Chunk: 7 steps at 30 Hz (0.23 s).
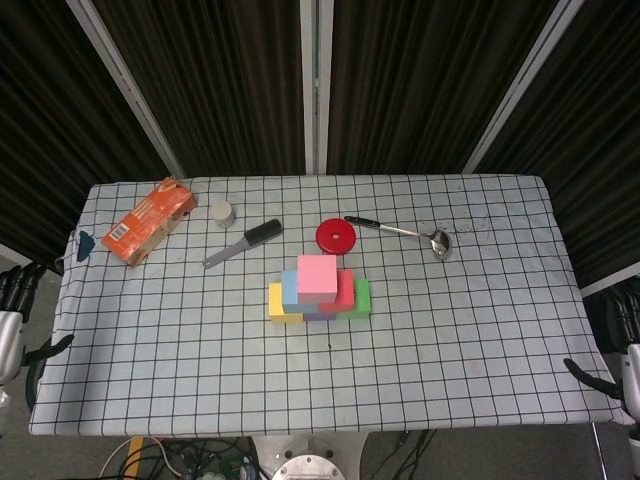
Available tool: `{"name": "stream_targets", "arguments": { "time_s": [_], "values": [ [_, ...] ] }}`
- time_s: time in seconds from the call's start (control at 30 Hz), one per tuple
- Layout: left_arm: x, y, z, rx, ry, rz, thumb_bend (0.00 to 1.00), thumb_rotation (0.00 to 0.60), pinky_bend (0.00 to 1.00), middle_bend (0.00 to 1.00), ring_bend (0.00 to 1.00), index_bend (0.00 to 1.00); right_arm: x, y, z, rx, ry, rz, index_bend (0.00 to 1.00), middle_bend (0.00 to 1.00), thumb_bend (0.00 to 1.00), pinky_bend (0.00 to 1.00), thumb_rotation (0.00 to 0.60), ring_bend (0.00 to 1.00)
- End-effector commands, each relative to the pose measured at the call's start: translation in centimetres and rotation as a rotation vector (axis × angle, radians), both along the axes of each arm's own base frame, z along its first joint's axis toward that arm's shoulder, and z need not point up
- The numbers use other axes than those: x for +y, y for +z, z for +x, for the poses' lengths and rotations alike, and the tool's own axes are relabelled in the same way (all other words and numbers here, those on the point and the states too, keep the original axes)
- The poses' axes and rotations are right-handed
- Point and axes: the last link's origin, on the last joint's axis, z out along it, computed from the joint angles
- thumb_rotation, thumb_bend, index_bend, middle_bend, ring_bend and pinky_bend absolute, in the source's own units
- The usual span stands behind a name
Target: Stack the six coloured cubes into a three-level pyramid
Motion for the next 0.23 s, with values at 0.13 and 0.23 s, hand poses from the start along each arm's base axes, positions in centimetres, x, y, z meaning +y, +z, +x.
{"name": "stream_targets", "arguments": {
  "time_s": [0.13, 0.23],
  "values": [
    [-1.29, -0.58, 0.24, -0.052, -0.015, -0.040, 0.00, 0.600, 0.07, 0.03, 0.00, 0.04, 0.19, -0.77, -0.11, 0.019, 0.016, 0.010, 0.00, 0.00, 0.00, 0.00, 0.600, 0.00],
    [-1.28, -0.74, 0.51, -0.054, -0.025, -0.053, 0.00, 0.600, 0.07, 0.03, 0.00, 0.04, 0.29, -1.14, -0.03, 0.008, 0.014, 0.025, 0.00, 0.00, 0.00, 0.00, 0.600, 0.00]
  ]
}}
